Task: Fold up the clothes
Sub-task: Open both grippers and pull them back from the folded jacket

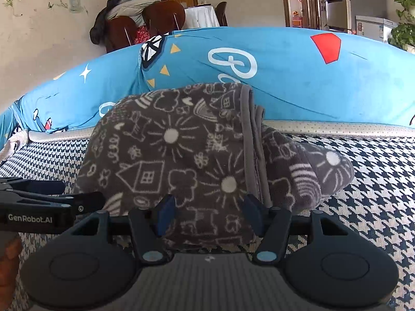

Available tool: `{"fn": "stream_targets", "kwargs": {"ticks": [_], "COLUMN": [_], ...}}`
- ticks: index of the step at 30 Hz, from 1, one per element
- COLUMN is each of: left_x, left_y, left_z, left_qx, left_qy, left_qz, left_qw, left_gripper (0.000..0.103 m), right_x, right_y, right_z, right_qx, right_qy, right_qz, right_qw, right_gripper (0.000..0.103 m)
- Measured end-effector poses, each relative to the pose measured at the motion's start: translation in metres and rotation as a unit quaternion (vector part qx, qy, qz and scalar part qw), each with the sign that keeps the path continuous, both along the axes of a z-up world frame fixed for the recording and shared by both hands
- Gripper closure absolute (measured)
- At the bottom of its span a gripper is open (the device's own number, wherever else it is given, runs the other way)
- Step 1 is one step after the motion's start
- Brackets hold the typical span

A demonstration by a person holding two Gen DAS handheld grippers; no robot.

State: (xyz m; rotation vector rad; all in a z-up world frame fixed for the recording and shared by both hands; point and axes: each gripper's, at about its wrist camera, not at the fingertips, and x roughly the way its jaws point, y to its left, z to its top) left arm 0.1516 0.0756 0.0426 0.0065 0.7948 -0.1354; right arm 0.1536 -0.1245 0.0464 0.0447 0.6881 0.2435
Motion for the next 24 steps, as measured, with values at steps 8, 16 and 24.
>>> {"fn": "stream_targets", "kwargs": {"ticks": [8,16,24], "left_x": [0.001,-0.004,-0.013], "left_y": [0.000,-0.006,-0.008], "left_z": [-0.003,0.002,0.011], "left_qx": [0.002,0.019,0.010], "left_qy": [0.003,0.000,0.012], "left_qz": [0.006,0.013,0.023], "left_qw": [1.0000,0.9997,0.9996], "left_gripper": [0.000,0.000,0.000], "right_x": [0.007,0.005,-0.005], "right_y": [0.001,0.003,0.009], "right_z": [-0.008,-0.006,0.009], "right_qx": [-0.003,-0.006,0.004], "right_qy": [0.002,-0.001,-0.006], "right_qz": [-0.003,-0.008,-0.012], "right_qw": [1.000,1.000,1.000], "right_gripper": [0.042,0.042,0.041]}}
